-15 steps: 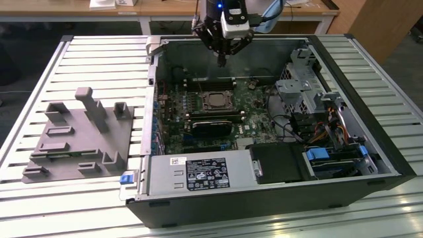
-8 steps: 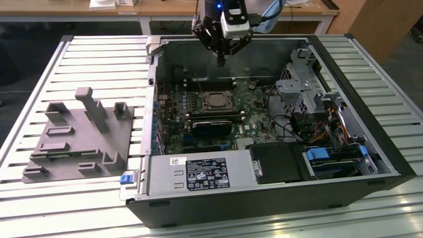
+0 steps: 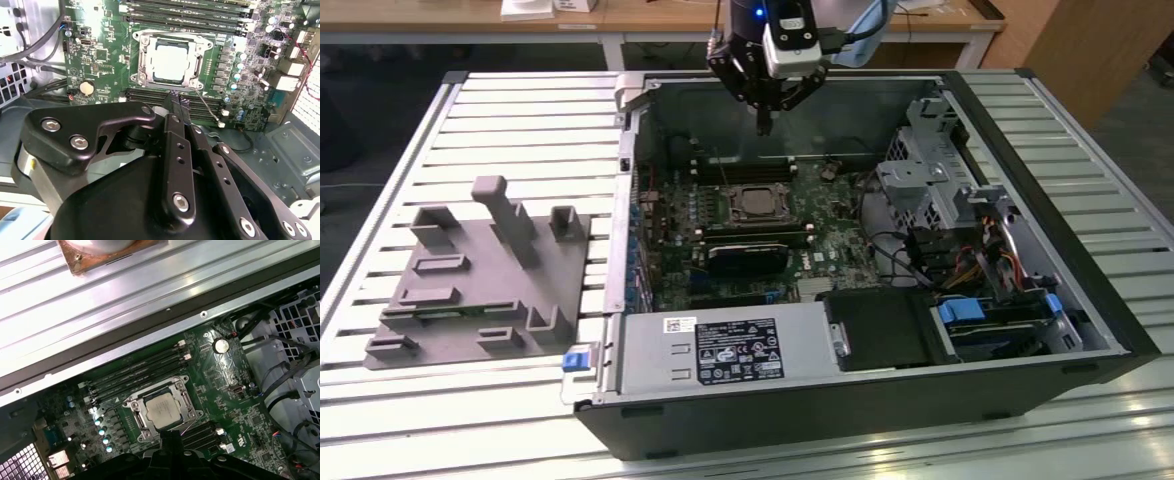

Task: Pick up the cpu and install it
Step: 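Install the first cpu locking lever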

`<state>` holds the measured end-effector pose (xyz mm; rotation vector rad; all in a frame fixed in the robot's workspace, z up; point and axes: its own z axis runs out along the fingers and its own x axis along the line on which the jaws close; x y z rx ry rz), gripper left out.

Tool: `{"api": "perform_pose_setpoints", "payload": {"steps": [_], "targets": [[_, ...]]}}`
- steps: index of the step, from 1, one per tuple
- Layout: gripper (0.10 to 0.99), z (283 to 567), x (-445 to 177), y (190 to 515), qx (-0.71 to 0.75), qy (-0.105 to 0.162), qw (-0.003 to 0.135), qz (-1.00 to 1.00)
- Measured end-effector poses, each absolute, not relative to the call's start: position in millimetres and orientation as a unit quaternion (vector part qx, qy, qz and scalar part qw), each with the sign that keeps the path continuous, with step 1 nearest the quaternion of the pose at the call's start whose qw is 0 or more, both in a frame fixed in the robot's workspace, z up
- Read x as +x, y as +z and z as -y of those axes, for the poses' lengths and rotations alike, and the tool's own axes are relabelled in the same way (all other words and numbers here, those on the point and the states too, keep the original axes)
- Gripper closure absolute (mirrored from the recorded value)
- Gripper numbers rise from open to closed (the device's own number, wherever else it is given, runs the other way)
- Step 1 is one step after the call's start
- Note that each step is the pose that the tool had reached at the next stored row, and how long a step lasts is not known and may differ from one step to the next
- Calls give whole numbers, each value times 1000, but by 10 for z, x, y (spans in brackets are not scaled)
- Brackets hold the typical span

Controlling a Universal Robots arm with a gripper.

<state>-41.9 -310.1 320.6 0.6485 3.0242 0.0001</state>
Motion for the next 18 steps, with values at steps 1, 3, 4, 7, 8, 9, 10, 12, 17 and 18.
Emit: {"api": "perform_pose_setpoints", "payload": {"steps": [1,3,4,7,8,9,10,12,17,18], "targets": [[980,3101,-422,3206,210,0,24,-977],[980,3101,-427,3205,209,0,24,-978],[980,3101,-429,3205,209,0,24,-978],[980,3101,-437,3204,209,0,24,-978],[980,3101,-440,3204,209,0,24,-978],[980,3101,-443,3203,209,0,24,-978],[980,3101,-446,3203,209,0,24,-978],[980,3101,-464,3201,209,0,24,-978],[980,3101,-475,3199,208,0,24,-978],[980,3101,-477,3199,208,0,24,-978]]}}
